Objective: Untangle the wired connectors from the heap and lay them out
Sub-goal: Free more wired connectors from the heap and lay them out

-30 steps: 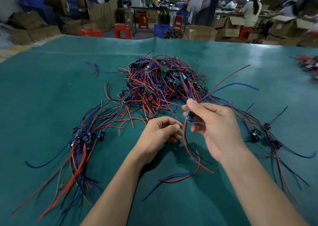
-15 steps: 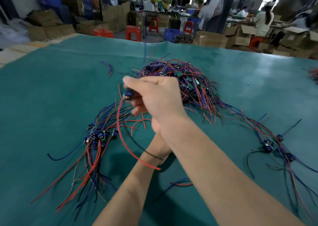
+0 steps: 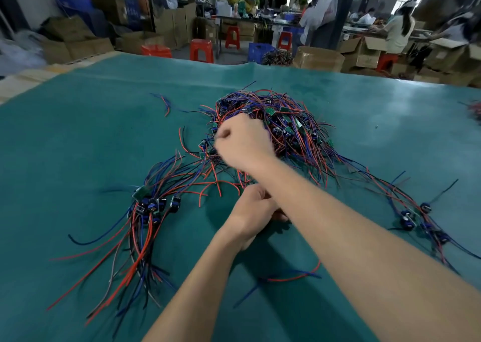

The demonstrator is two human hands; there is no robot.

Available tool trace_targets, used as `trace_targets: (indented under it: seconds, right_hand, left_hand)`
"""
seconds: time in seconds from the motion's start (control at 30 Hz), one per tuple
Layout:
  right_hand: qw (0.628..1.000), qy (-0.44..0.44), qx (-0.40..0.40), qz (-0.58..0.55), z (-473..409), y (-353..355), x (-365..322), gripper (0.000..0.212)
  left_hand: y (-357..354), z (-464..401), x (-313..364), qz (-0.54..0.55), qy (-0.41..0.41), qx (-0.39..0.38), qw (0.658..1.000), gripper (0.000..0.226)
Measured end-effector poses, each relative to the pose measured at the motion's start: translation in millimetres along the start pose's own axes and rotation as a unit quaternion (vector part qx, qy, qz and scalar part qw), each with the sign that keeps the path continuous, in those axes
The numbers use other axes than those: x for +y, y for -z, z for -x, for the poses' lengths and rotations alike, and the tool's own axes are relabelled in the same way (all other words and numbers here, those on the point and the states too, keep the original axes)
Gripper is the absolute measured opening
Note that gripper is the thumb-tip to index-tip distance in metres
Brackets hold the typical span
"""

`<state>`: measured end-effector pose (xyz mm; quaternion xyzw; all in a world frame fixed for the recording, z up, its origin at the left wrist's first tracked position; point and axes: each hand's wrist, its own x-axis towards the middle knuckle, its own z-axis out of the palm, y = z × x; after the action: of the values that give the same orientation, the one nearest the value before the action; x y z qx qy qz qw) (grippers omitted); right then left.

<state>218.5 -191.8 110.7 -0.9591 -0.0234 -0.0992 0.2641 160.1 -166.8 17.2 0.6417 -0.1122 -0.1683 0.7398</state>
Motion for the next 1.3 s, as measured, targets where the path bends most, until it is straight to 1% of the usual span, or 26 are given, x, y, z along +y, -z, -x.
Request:
trace_targets:
  seconds: [0.07, 0.1, 0.17, 0.2, 0.23, 0.3, 0.37, 0.47, 0.57, 0.63, 0.73, 0.8, 0.87, 0.93, 1.03, 1.07, 1.13, 1.17, 1.2, 1.23, 1.3]
  right_hand:
    - [0.997, -0.015, 0.052, 0.056, -8.4, 9.8, 30.1, 0.021]
    - [0.994, -0.006, 0.052, 0.093, -11.9, 11.8, 45.0, 0.022]
    - [0.989, 0.023, 0.005, 0.148, -15.5, 13.3, 69.4, 0.022]
    - [0.987, 0.034, -0.014, 0.158, -17.2, 13.1, 78.1, 0.021]
    - [0.987, 0.037, -0.016, 0.152, -20.0, 12.8, 84.4, 0.016]
    - [0.994, 0.02, 0.011, 0.11, -26.0, 12.9, 91.3, 0.006]
    - [0.997, -0.004, 0.045, 0.063, -29.4, 13.4, 94.8, 0.011]
    - [0.995, -0.033, 0.09, -0.021, -28.6, 21.4, 101.0, 0.012]
    - [0.987, -0.042, 0.129, -0.089, -22.2, 38.6, 112.0, 0.02]
    - [0.976, -0.053, 0.14, -0.157, -15.7, 53.1, 120.4, 0.023]
    - [0.944, -0.088, 0.124, -0.291, -5.2, 73.8, 130.2, 0.028]
    - [0.908, -0.12, 0.087, -0.391, -0.1, 81.9, 133.8, 0.021]
    - [0.896, -0.139, 0.077, -0.414, 5.4, 88.1, 135.5, 0.014]
    - [0.88, -0.143, 0.104, -0.44, 14.5, 96.5, 135.0, 0.01]
    - [0.82, -0.156, 0.138, -0.534, 36.7, 106.7, 133.4, 0.01]
    - [0.793, -0.16, 0.132, -0.572, 46.6, 107.6, 133.2, 0.01]
    - [0.733, -0.172, 0.09, -0.652, 65.3, 102.6, 134.2, 0.006]
    - [0.712, -0.172, 0.069, -0.678, 74.2, 97.0, 134.6, 0.012]
    - [0.708, -0.164, 0.059, -0.684, 81.9, 89.0, 134.1, 0.019]
    - [0.724, -0.151, 0.065, -0.67, 88.9, 78.8, 133.3, 0.024]
    - [0.777, -0.113, 0.093, -0.612, 102.1, 53.9, 129.3, 0.026]
  left_hand:
    - [0.0, 0.7, 1.3, 0.01, 0.002, -0.007, 1.0, 0.019]
    - [-0.3, 1.3, 1.8, 0.014, -0.002, -0.013, 1.0, 0.02]
    - [-1.4, 1.6, 3.0, 0.017, -0.006, -0.013, 1.0, 0.019]
    - [-1.6, 2.2, 3.5, 0.019, -0.008, -0.012, 1.0, 0.017]
    - [-1.2, 3.1, 4.0, 0.019, -0.007, -0.013, 1.0, 0.016]
    - [-1.6, 4.0, 5.6, 0.02, -0.004, -0.014, 1.0, 0.015]
    - [-1.7, 3.8, 5.9, 0.027, -0.003, -0.012, 1.0, 0.015]
    - [-2.5, 4.1, 6.3, 0.029, -0.001, -0.009, 1.0, 0.016]
    - [-2.3, 3.6, 5.7, 0.034, -0.001, -0.012, 0.999, 0.016]
    - [-2.6, 4.1, 5.6, 0.037, -0.002, -0.013, 0.999, 0.016]
    - [-3.5, 4.6, 6.3, 0.037, -0.001, -0.013, 0.999, 0.017]
    - [-3.6, 4.4, 6.4, 0.035, 0.001, -0.012, 0.999, 0.018]
    - [-3.3, 4.1, 6.0, 0.034, 0.002, -0.011, 0.999, 0.017]
    - [-3.3, 3.6, 5.8, 0.033, 0.003, -0.012, 0.999, 0.016]
    - [-2.7, 3.0, 5.2, 0.035, 0.004, -0.017, 0.999, 0.016]
    - [-2.8, 2.8, 4.8, 0.036, 0.003, -0.018, 0.999, 0.016]
    - [-2.2, 2.6, 4.1, 0.04, -0.001, -0.018, 0.999, 0.015]
    - [-2.0, 2.7, 3.7, 0.043, -0.003, -0.019, 0.999, 0.014]
    - [-1.9, 2.7, 3.8, 0.046, -0.005, -0.02, 0.999, 0.013]
    - [-2.1, 2.7, 4.2, 0.051, -0.006, -0.023, 0.998, 0.012]
    - [-3.0, 3.4, 6.2, 0.067, -0.004, -0.034, 0.997, 0.015]
